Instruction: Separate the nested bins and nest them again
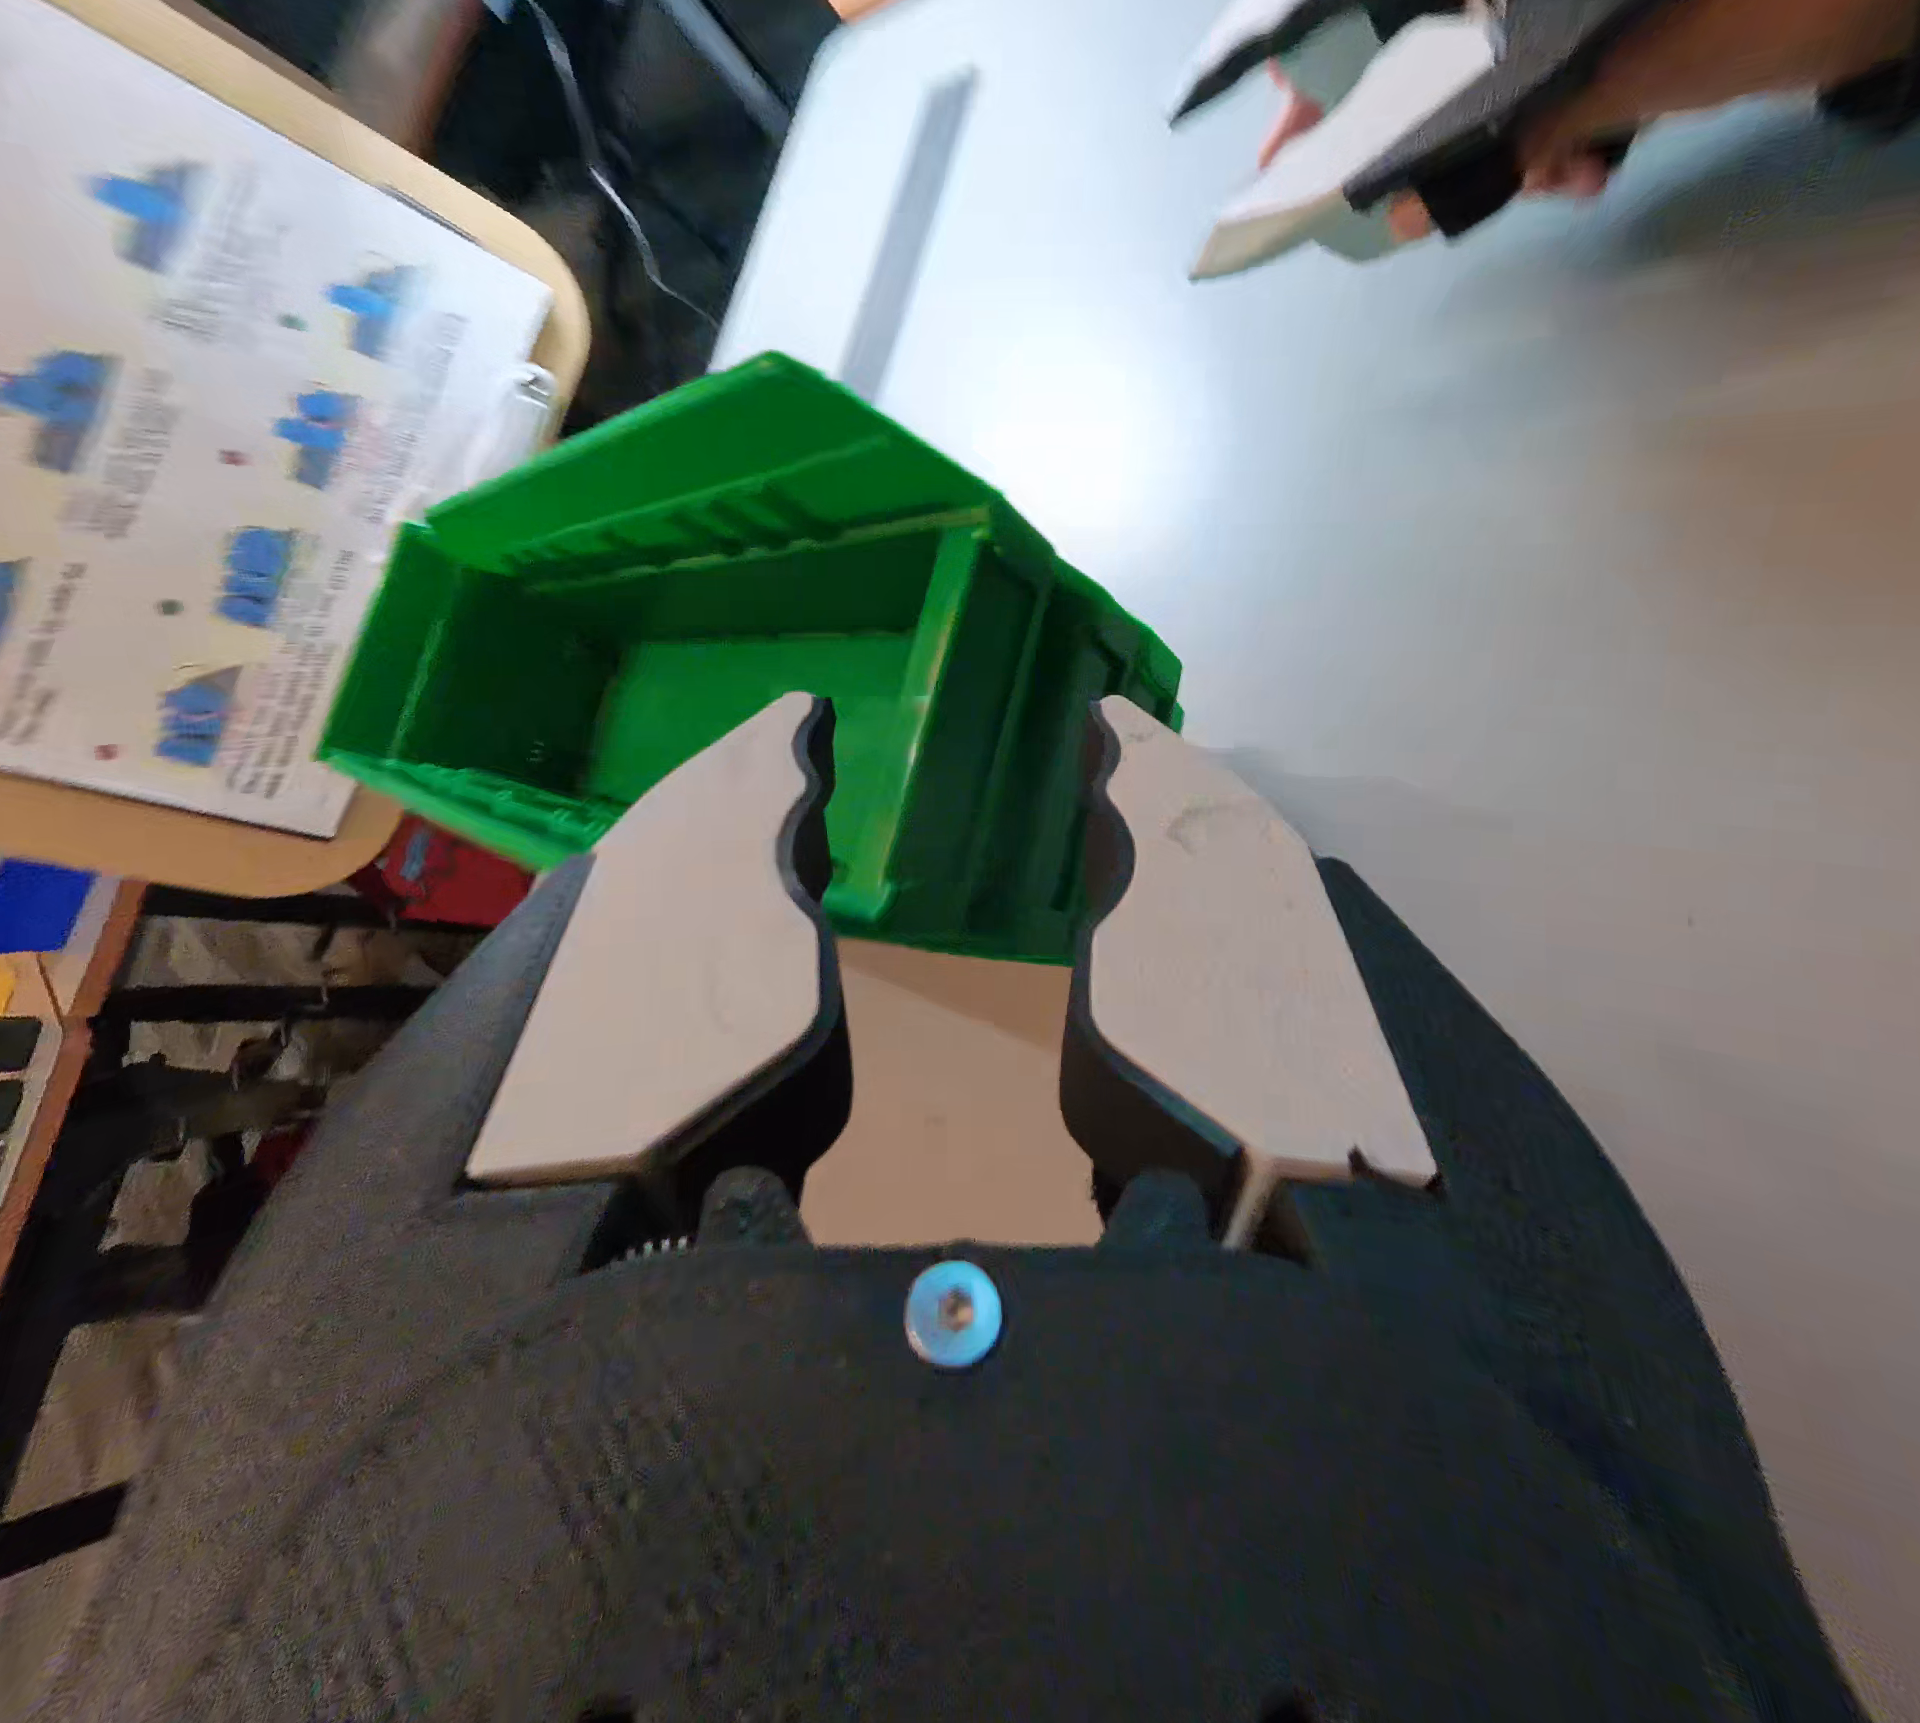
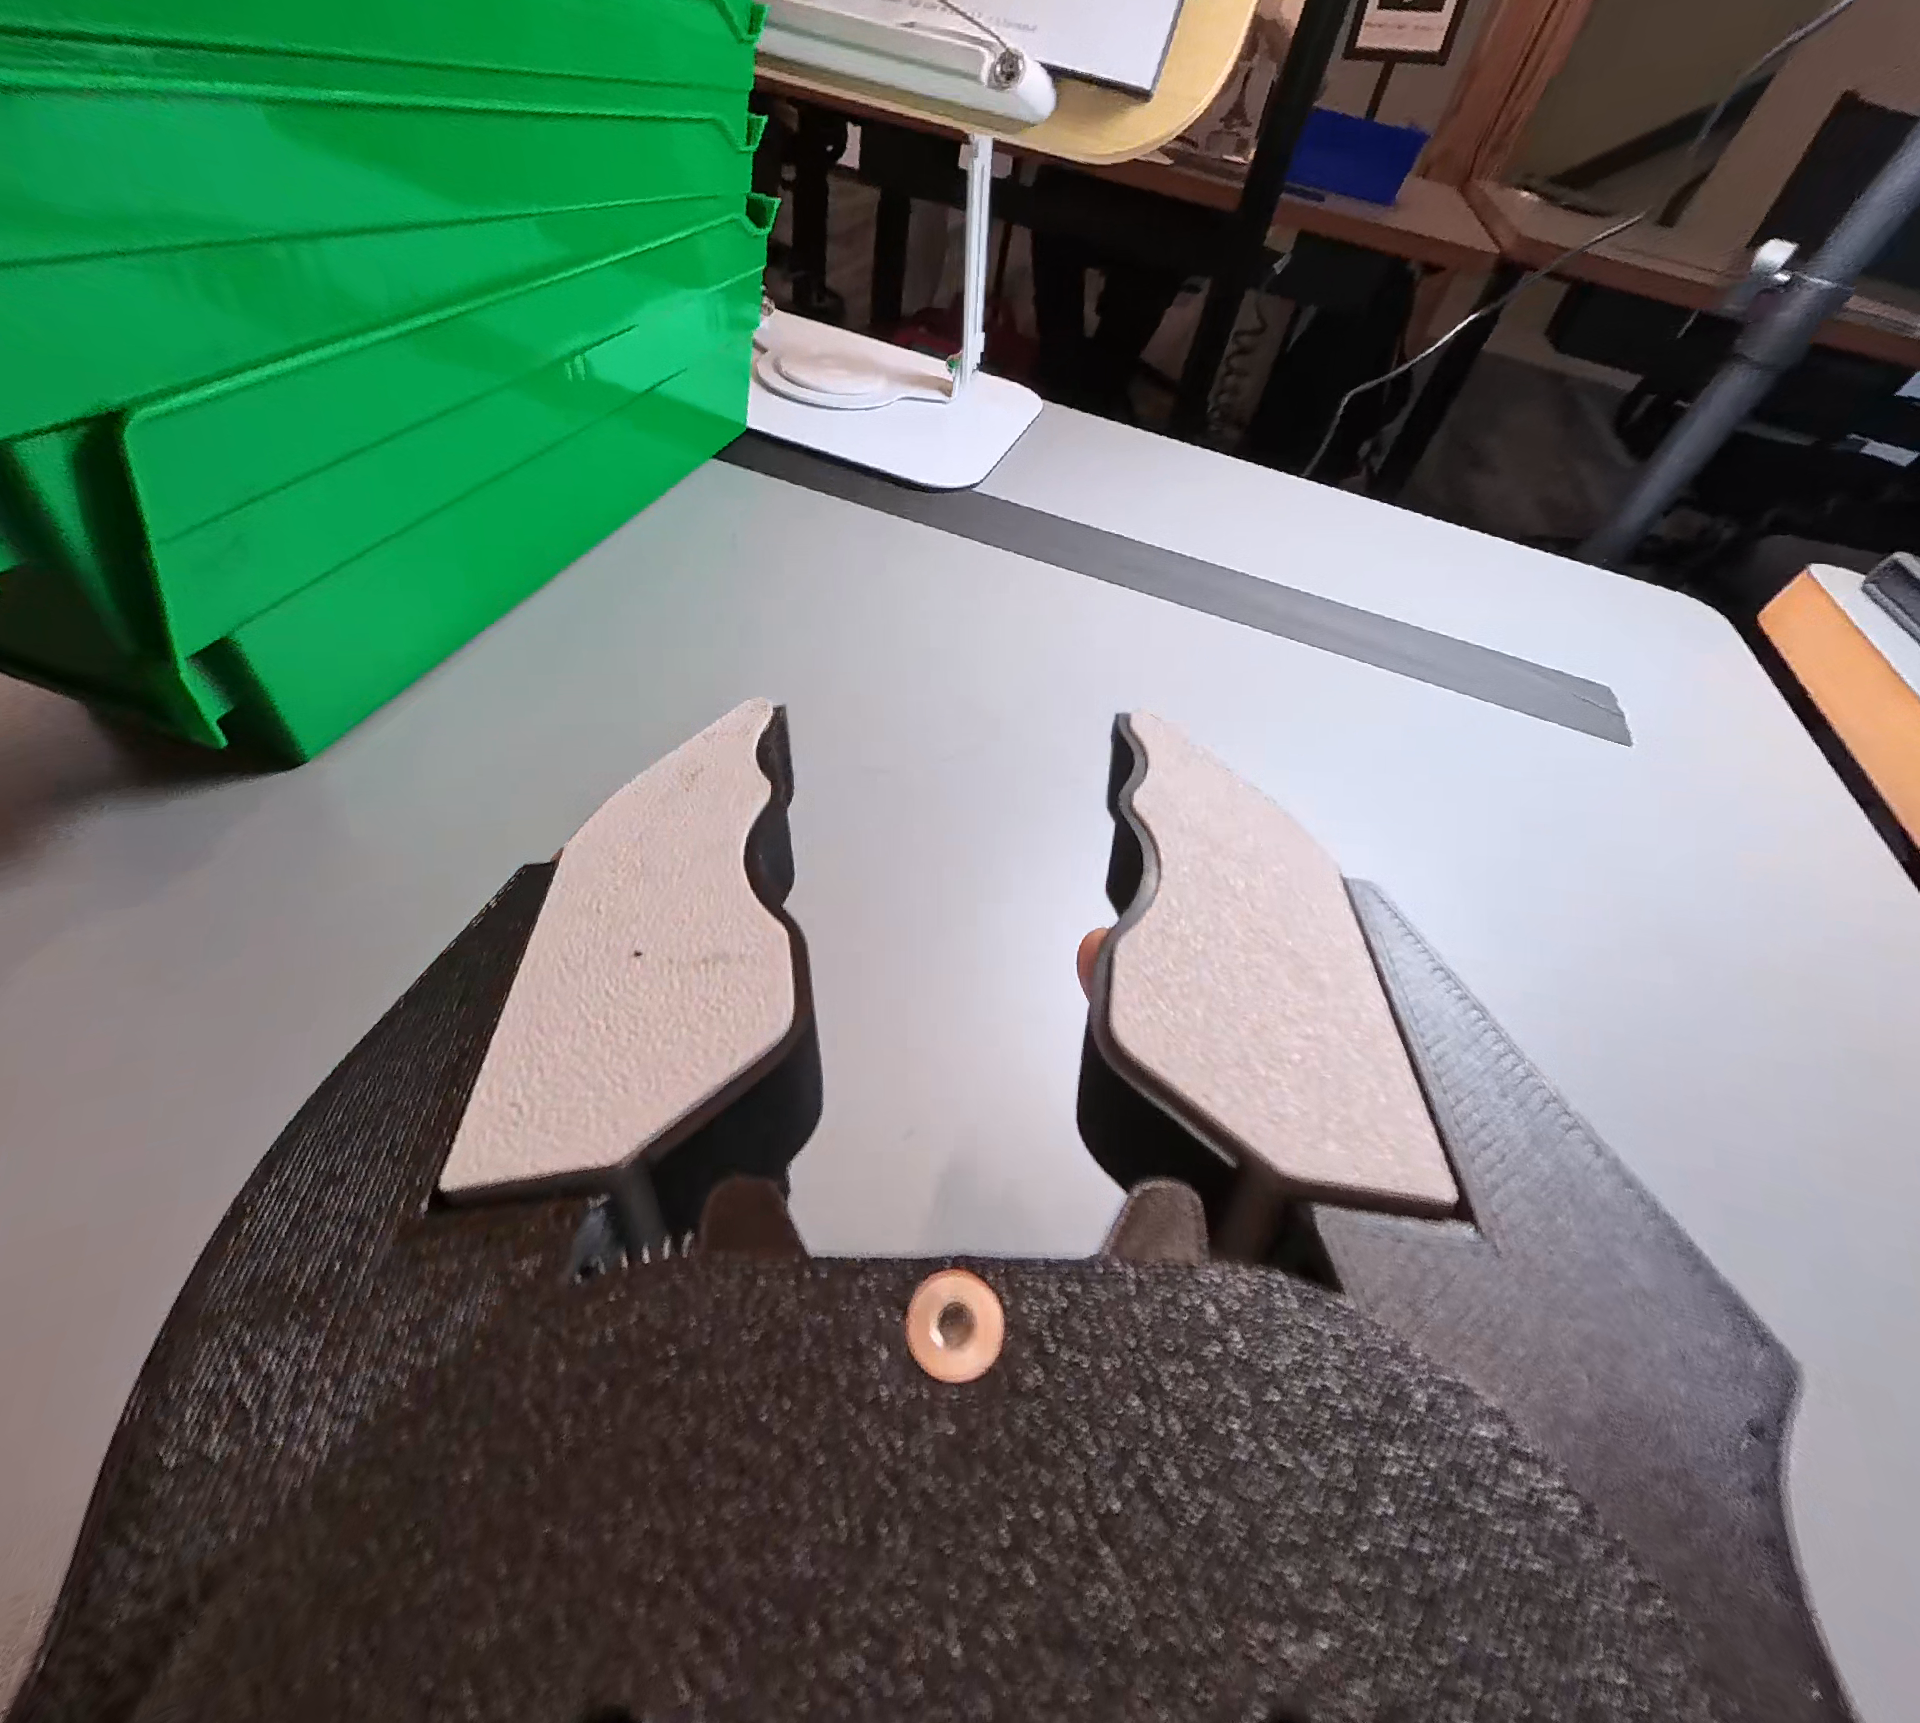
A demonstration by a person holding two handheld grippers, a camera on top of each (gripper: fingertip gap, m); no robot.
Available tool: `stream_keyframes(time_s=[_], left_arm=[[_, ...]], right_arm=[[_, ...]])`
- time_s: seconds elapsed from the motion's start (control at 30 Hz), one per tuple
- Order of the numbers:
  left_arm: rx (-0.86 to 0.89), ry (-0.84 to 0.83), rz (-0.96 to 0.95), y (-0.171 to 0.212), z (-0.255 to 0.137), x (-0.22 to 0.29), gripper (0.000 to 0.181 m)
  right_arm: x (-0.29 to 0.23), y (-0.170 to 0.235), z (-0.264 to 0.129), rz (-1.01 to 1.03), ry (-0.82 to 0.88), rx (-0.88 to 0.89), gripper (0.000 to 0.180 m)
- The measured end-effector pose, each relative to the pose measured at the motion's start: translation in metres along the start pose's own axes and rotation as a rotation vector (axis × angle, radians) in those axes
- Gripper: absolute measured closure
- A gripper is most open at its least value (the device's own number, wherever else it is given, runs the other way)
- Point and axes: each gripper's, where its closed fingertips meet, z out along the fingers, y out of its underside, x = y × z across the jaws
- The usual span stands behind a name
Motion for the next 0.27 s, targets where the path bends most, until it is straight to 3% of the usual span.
stream_keyframes(time_s=[0.27], left_arm=[[-0.450,0.116,0.168,0.027,0.061,0.004,0.128]], right_arm=[[-0.010,0.002,-0.003,-0.003,-0.046,-0.012,0.123]])
